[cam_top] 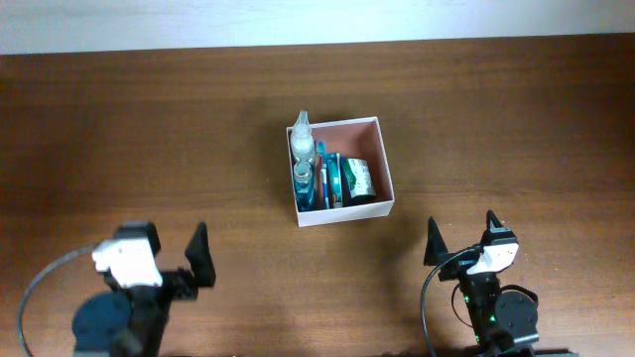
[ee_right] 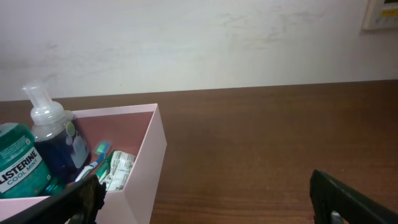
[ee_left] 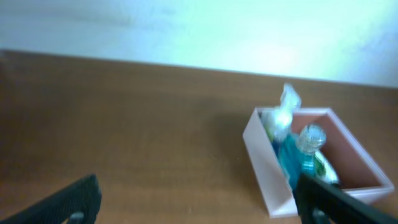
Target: Pack container
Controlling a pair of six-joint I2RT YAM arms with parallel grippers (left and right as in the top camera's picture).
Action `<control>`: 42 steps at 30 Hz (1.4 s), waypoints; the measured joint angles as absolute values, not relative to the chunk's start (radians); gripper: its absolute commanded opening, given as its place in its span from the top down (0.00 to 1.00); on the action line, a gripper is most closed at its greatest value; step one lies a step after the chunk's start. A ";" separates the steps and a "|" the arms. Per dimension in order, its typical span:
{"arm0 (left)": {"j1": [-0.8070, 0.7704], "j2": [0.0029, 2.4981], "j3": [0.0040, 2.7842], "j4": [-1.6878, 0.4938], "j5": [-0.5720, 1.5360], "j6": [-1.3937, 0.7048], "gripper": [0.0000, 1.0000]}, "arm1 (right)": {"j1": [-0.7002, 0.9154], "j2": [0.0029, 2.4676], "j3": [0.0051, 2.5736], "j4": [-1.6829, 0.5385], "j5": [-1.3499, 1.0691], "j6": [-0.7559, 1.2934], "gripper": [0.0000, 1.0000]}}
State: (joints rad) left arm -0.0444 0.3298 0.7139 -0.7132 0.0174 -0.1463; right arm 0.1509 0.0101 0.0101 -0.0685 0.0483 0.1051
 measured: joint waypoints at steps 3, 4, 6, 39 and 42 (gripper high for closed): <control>-0.044 0.258 0.667 -0.741 0.018 -0.146 0.01 | 0.151 0.010 0.010 -0.068 0.048 0.105 0.02; -0.044 0.240 0.651 -0.745 0.018 -0.146 0.01 | 0.151 0.010 0.010 -0.068 0.048 0.105 0.02; -0.044 0.215 0.622 -0.744 0.017 -0.146 0.01 | 0.151 0.010 0.010 -0.068 0.048 0.105 0.02; -0.036 0.014 0.083 -0.061 0.010 -0.113 0.01 | 0.151 0.010 0.010 -0.068 0.048 0.105 0.02; -0.030 0.014 0.058 -0.060 0.011 -0.102 0.01 | 0.151 0.010 0.010 -0.068 0.048 0.105 0.02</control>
